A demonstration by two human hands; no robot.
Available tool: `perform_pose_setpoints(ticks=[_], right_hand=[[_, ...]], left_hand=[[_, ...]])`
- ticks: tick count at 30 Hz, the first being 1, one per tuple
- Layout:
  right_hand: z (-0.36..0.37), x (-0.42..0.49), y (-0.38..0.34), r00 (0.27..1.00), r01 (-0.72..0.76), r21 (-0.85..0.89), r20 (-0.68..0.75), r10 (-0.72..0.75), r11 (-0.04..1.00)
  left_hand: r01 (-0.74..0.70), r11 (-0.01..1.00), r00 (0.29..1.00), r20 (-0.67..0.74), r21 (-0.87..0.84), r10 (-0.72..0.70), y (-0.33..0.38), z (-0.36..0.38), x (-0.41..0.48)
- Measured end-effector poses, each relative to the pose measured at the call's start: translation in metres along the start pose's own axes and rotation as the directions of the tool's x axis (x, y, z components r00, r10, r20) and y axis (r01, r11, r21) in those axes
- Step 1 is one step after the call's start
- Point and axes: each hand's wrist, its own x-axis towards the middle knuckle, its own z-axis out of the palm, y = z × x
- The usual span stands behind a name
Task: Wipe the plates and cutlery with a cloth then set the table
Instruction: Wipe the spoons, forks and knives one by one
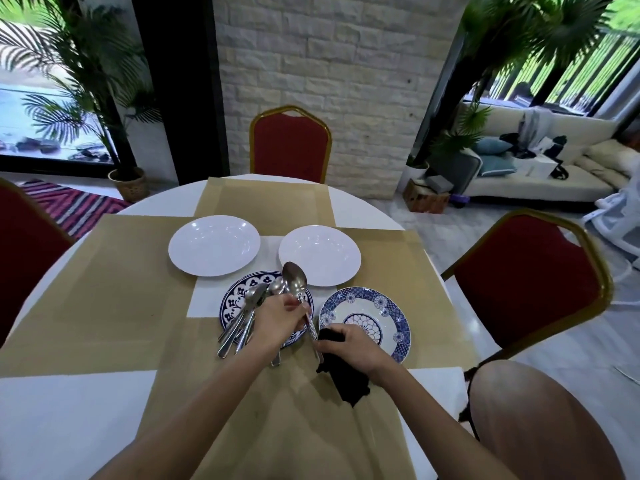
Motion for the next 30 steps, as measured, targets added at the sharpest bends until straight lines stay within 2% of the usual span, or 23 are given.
perform_pose_setpoints(ticks=[4, 6, 8, 9, 11, 14, 16, 19, 24, 30], right_hand=[[-0.006, -0.010, 0.011, 0.999, -0.029, 0.050, -0.043, 0.031, 0.998], [-0.017, -0.011, 0.019, 0.982, -0.052, -0.001, -0.181, 0.051, 0.999], [-0.033, -0.011, 0.030, 0.937, -0.094, -0.053, -0.343, 0.070, 0.994], [-0.040, -0.010, 0.034, 0.913, -0.101, -0.017, -0.398, 0.086, 0.995], [-0.054, -0.009, 0.045, 0.855, -0.106, 0.074, -0.503, 0.129, 0.992], [-0.070, -0.006, 0.051, 0.761, -0.151, 0.104, -0.623, 0.183, 0.983], [-0.077, -0.004, 0.056, 0.733, -0.182, 0.105, -0.648, 0.206, 0.978], [-0.080, 0.002, 0.065, 0.727, -0.230, 0.011, -0.663, 0.179, 0.973], [-0.071, 0.004, 0.082, 0.764, -0.290, -0.272, -0.643, 0.051, 0.917], [-0.063, 0.006, 0.091, 0.796, -0.319, -0.461, -0.604, -0.030, 0.828]], left_hand=[[-0.035, 0.996, 0.999, 0.032, 0.087, 0.032, -0.008, 0.014, 0.008], [-0.078, 0.971, 0.995, 0.081, 0.225, 0.061, -0.010, 0.024, 0.015], [-0.168, 0.889, 0.980, 0.168, 0.426, 0.105, -0.012, 0.034, 0.019], [-0.195, 0.857, 0.972, 0.208, 0.477, 0.106, -0.011, 0.038, 0.020], [-0.216, 0.823, 0.958, 0.276, 0.526, 0.075, -0.015, 0.054, 0.023], [-0.214, 0.787, 0.952, 0.303, 0.578, 0.037, -0.026, 0.076, 0.025], [-0.207, 0.773, 0.953, 0.301, 0.600, 0.021, -0.033, 0.089, 0.028], [-0.191, 0.755, 0.959, 0.282, 0.627, 0.008, -0.042, 0.103, 0.038], [-0.220, 0.711, 0.949, 0.317, 0.668, -0.003, -0.046, 0.121, 0.050], [-0.234, 0.679, 0.952, 0.307, 0.696, 0.013, -0.050, 0.129, 0.057]])
